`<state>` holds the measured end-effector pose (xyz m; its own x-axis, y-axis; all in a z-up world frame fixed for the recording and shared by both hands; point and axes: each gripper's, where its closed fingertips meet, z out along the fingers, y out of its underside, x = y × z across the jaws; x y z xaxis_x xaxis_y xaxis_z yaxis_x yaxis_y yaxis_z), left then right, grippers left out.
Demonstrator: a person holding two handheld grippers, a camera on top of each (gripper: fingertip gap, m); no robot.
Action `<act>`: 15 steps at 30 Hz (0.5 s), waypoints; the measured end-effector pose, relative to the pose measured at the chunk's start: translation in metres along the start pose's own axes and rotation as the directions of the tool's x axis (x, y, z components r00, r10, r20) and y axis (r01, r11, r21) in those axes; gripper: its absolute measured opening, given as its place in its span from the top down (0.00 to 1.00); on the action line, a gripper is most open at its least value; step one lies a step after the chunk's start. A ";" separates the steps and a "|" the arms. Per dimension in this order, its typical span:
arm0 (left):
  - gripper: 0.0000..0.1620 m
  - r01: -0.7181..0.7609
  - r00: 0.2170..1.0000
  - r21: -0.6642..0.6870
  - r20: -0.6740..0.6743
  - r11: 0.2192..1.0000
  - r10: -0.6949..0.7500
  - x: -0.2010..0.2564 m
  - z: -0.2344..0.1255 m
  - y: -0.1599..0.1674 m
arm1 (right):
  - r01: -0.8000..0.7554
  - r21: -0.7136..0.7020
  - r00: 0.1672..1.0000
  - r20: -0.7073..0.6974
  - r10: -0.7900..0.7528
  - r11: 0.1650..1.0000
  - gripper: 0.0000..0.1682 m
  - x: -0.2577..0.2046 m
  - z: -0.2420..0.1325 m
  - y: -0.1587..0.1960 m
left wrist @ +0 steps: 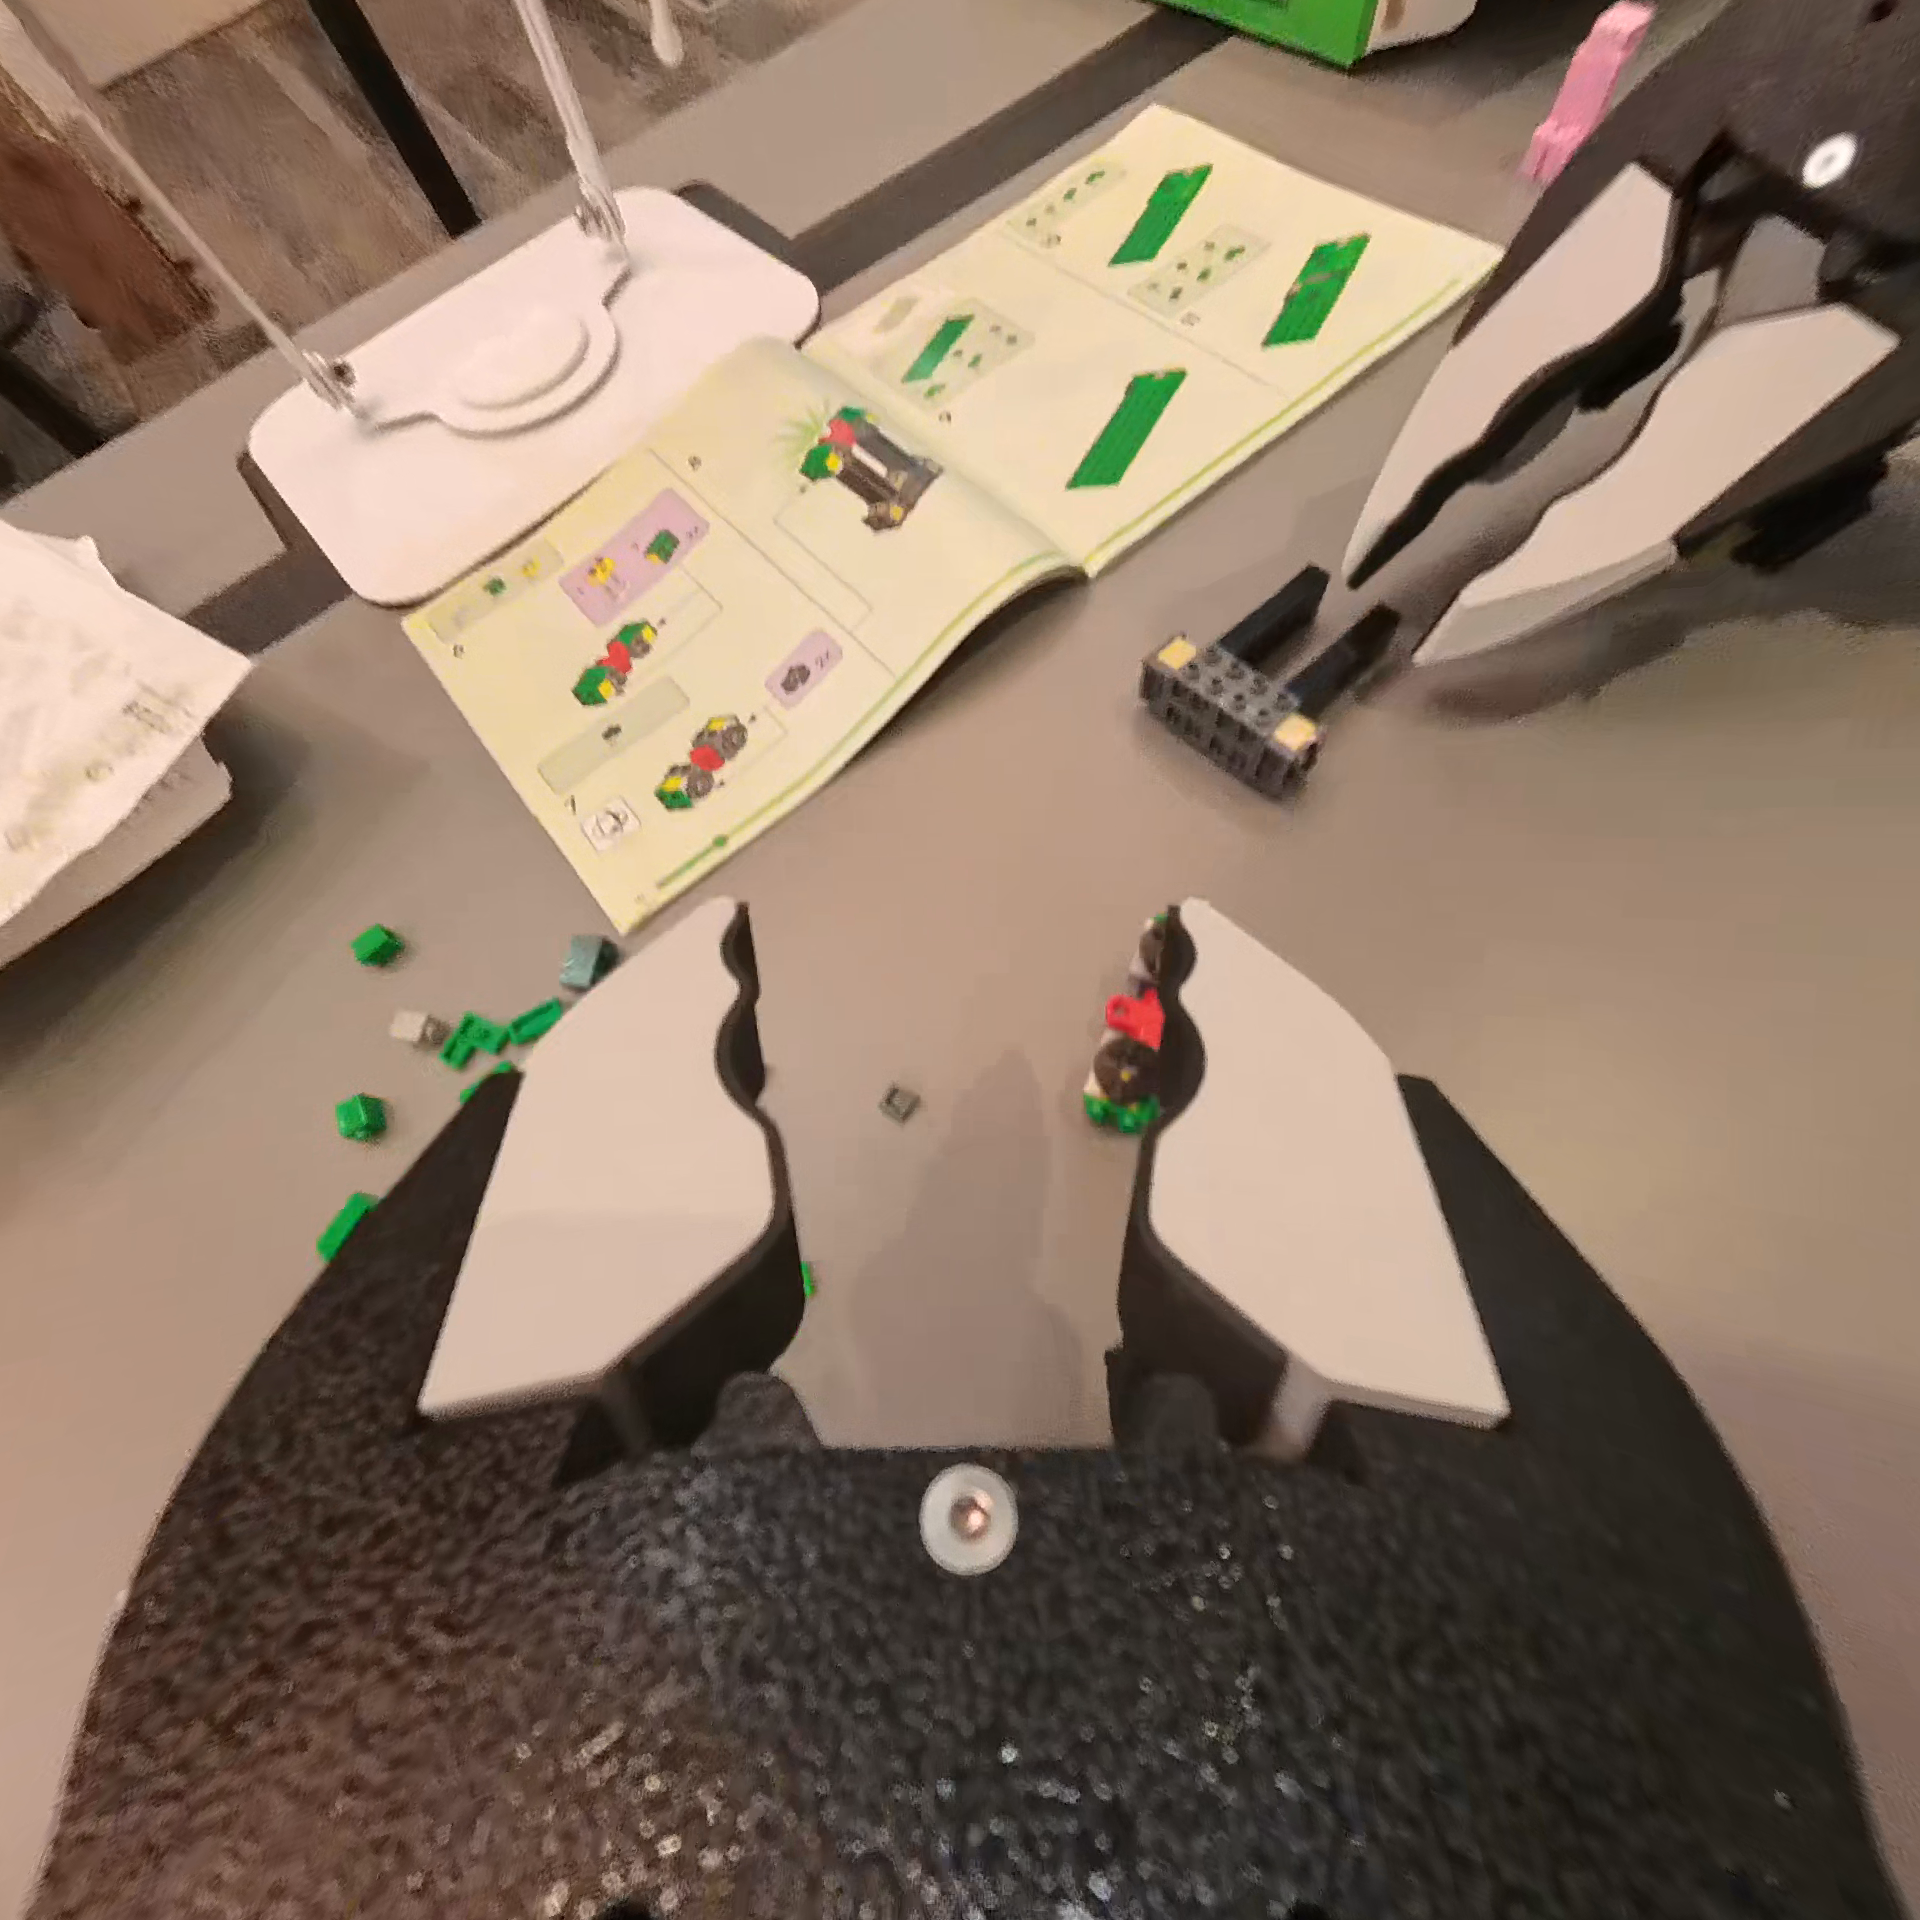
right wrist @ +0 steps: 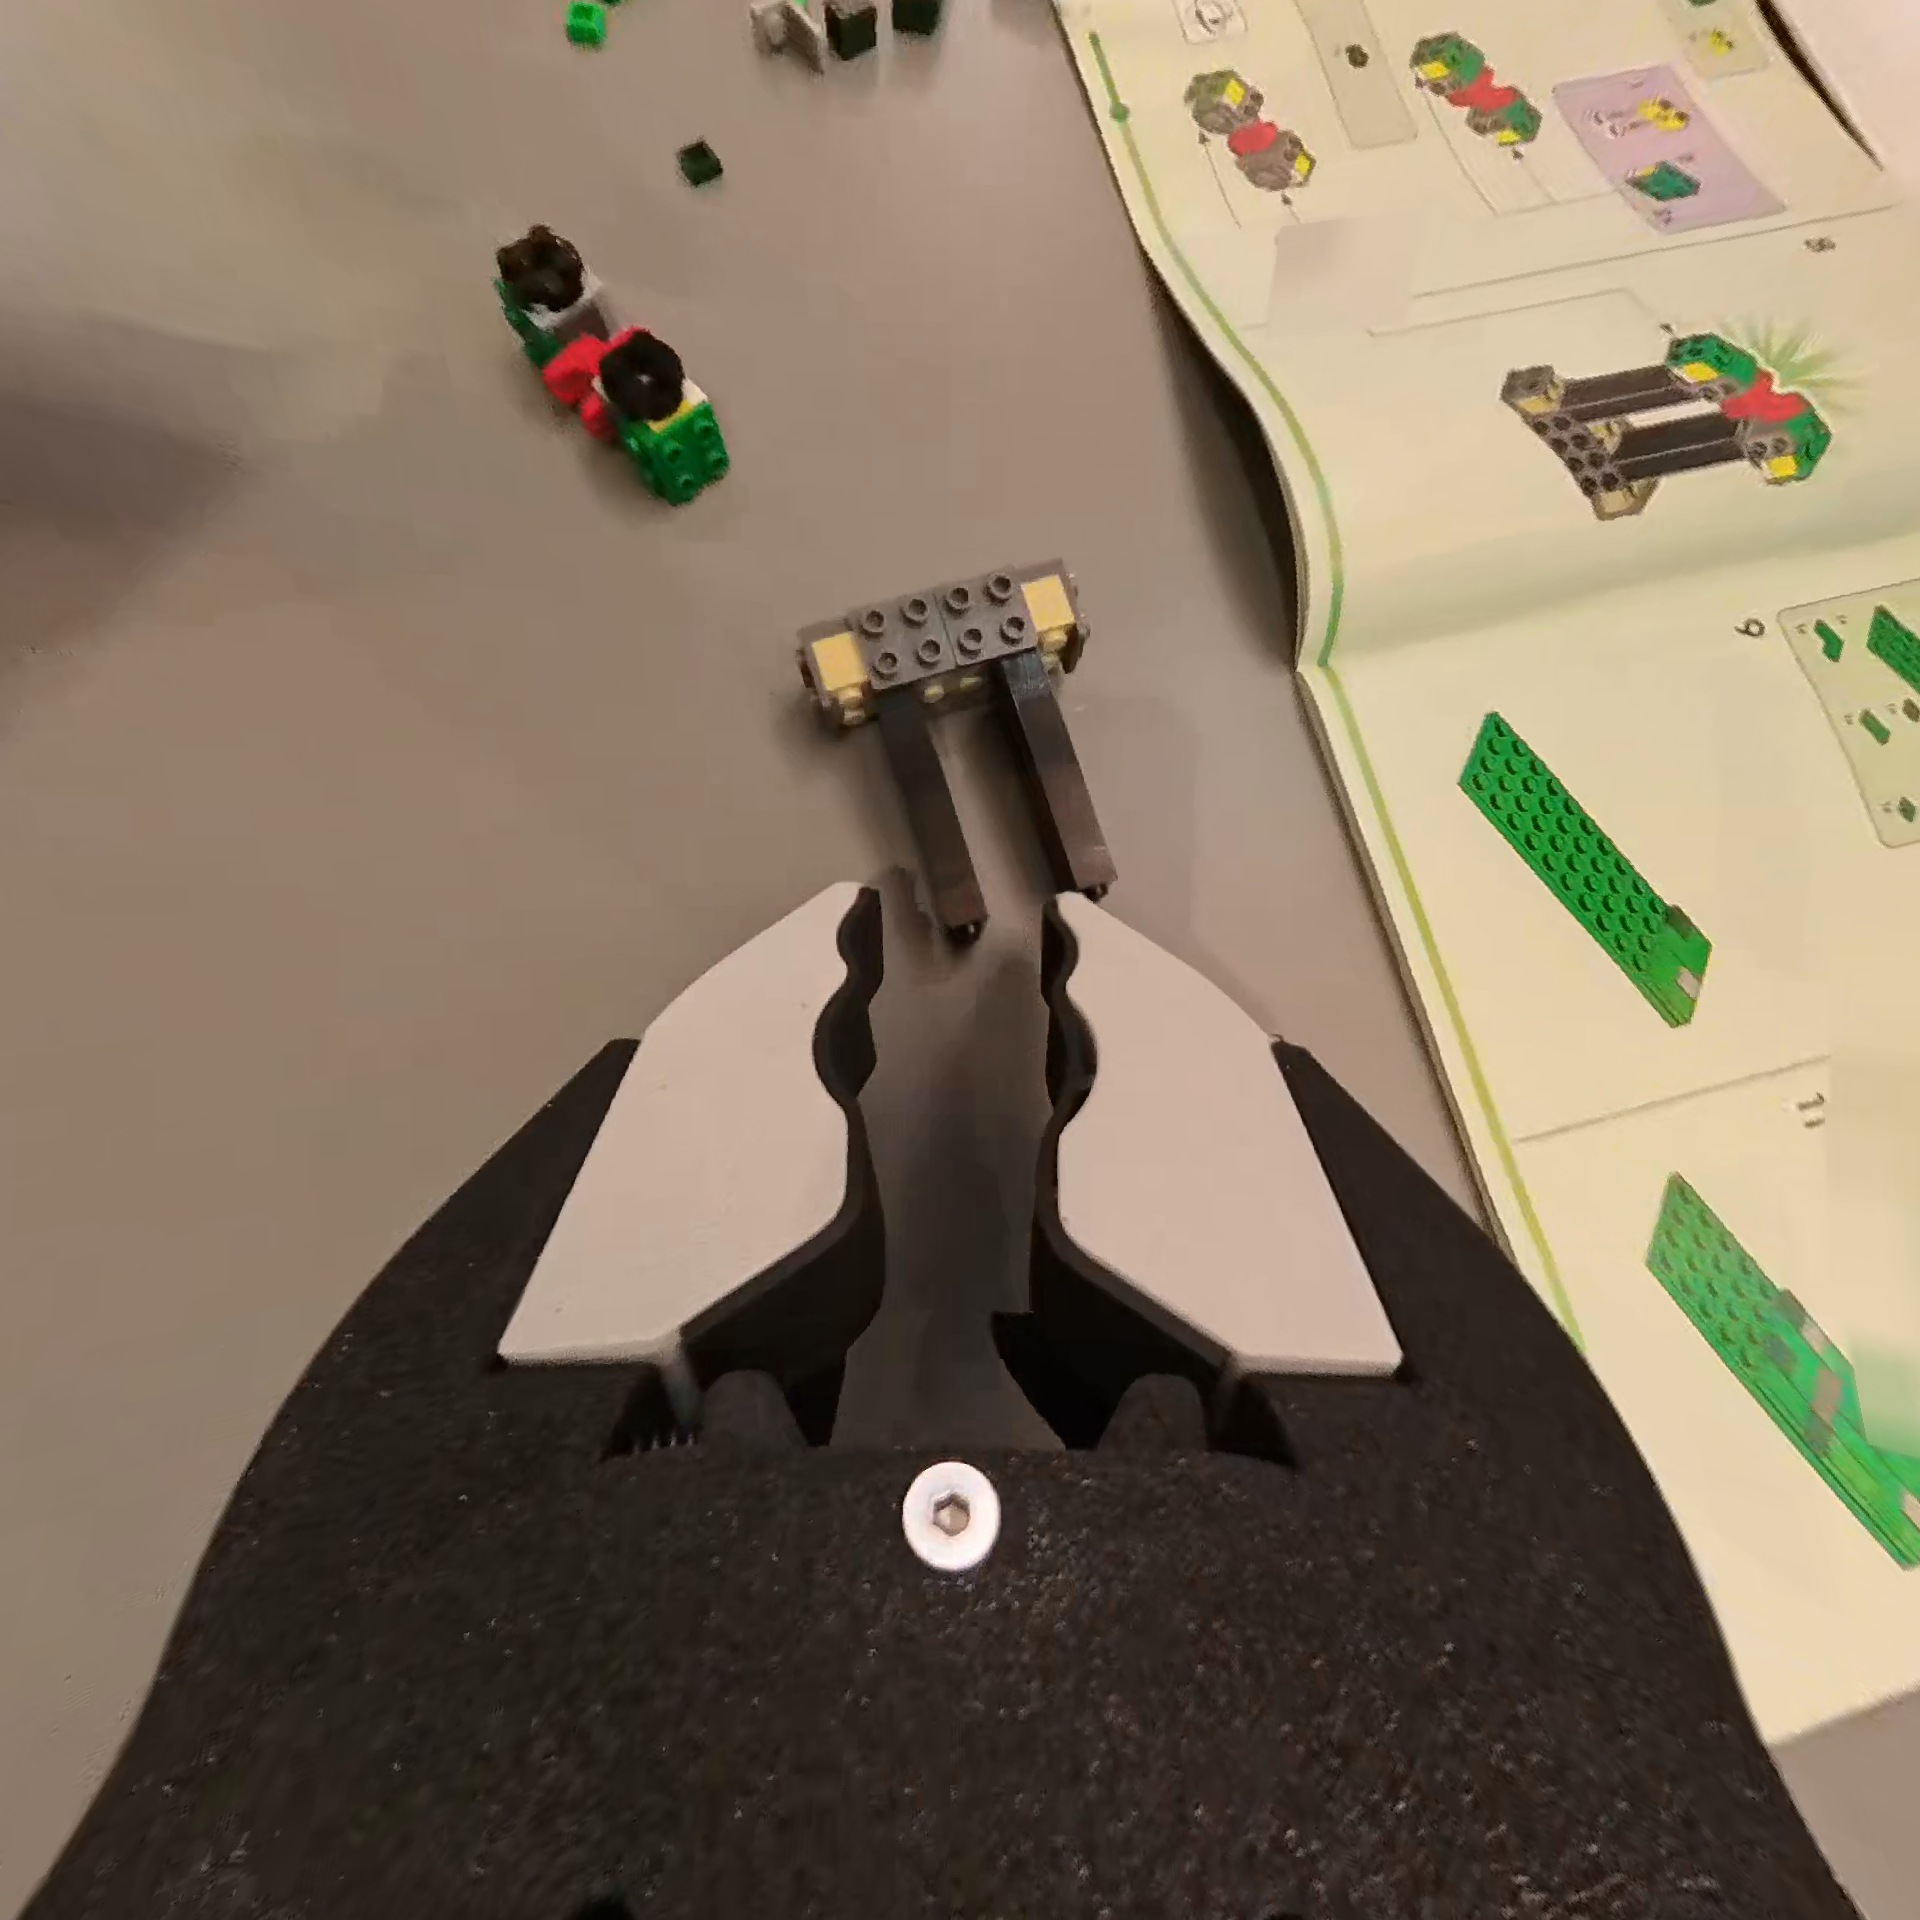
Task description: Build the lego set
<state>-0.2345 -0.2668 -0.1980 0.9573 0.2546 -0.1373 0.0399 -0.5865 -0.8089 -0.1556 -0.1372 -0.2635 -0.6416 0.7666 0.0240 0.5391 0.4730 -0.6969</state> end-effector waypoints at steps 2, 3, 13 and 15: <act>0.54 0.005 1.000 -0.014 -0.010 1.000 -0.005 0.000 -0.002 0.011 | 0.017 0.015 1.000 0.018 -0.018 1.000 0.84 -0.002 0.002 -0.002; 0.54 0.012 1.000 -0.016 -0.017 1.000 -0.012 0.000 -0.003 0.015 | 0.022 0.008 1.000 0.018 -0.022 1.000 0.84 -0.002 0.004 -0.002; 0.55 0.055 0.995 0.062 -0.081 0.997 -0.050 0.008 -0.003 0.021 | 0.113 -0.073 0.993 0.036 -0.111 0.991 0.95 -0.001 0.005 -0.008; 0.55 0.050 0.995 0.078 -0.092 0.996 -0.043 0.012 -0.001 0.020 | 0.153 -0.139 0.988 0.034 -0.149 0.979 0.95 0.003 -0.006 -0.009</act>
<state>-0.2221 -0.2767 -0.2154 0.9770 0.2074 -0.0492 0.0655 -0.5117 -0.8567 -0.1591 -0.1363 -0.2525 -0.7333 0.6721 0.1031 0.5052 0.6400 -0.5790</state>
